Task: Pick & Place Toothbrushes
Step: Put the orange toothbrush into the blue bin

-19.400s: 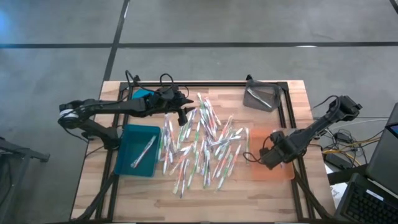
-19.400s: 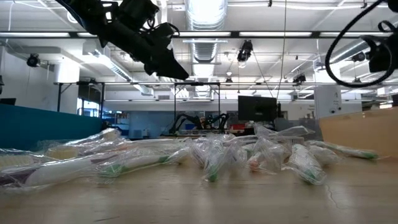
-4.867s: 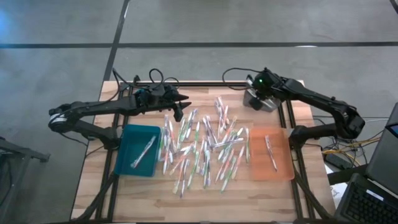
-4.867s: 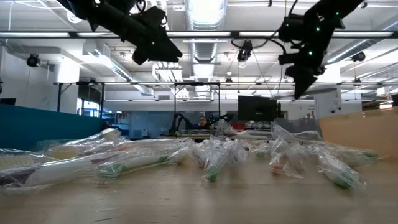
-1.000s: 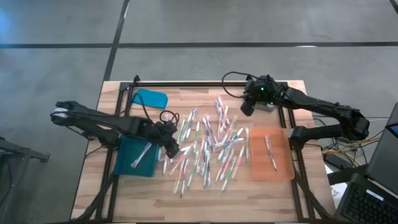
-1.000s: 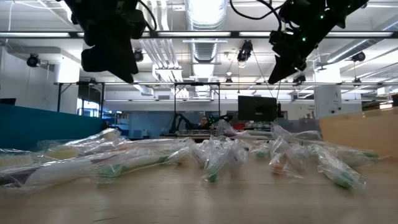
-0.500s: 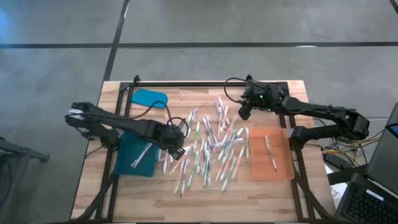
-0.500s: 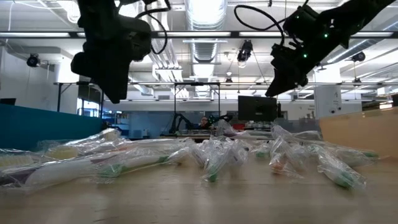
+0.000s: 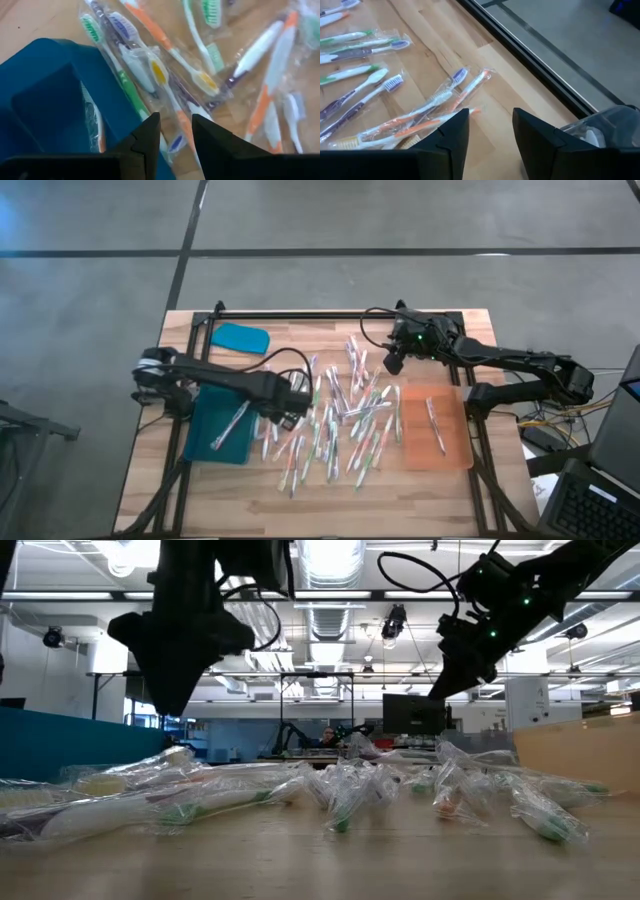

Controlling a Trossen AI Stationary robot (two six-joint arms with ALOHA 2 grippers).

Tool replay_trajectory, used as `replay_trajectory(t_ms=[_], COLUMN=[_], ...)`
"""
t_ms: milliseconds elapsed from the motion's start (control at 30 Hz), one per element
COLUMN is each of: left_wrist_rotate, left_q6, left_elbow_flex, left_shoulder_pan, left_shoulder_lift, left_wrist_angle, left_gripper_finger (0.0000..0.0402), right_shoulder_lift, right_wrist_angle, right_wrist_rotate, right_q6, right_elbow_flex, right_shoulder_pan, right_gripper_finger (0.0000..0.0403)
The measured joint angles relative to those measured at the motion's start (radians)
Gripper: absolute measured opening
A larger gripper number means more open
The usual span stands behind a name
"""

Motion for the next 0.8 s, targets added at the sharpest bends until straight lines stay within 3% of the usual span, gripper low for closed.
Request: replay_trajectory(t_ms=[300,533,800], left_wrist_rotate=[0.0,-0.001,-0.001], left_q6=[-0.028,-0.066,-0.013], left_elbow_flex=[-0.014,-0.057,-0.081], left_shoulder_pan=[0.038,0.059,0.087], left_shoulder_lift=[0.015,0.016,0.016], left_wrist_angle=[0.03,0.037,0.16], left_gripper_finger=[0.0129,0.0159,0.0182], right_shoulder_lift=[0.0,0.0,0.0], right_wrist_angle=[-0.001,-0.001,-0.002], right_wrist_rotate=[0.002,0.002,0.002], right_q6=[-0.02,-0.027,-0.034], right_elbow_flex=[-0.006,-0.006,-0.006], right_shoulder_pan=[0.0,0.0,0.0], right_gripper_finger=[0.0115,0.0101,0.0089])
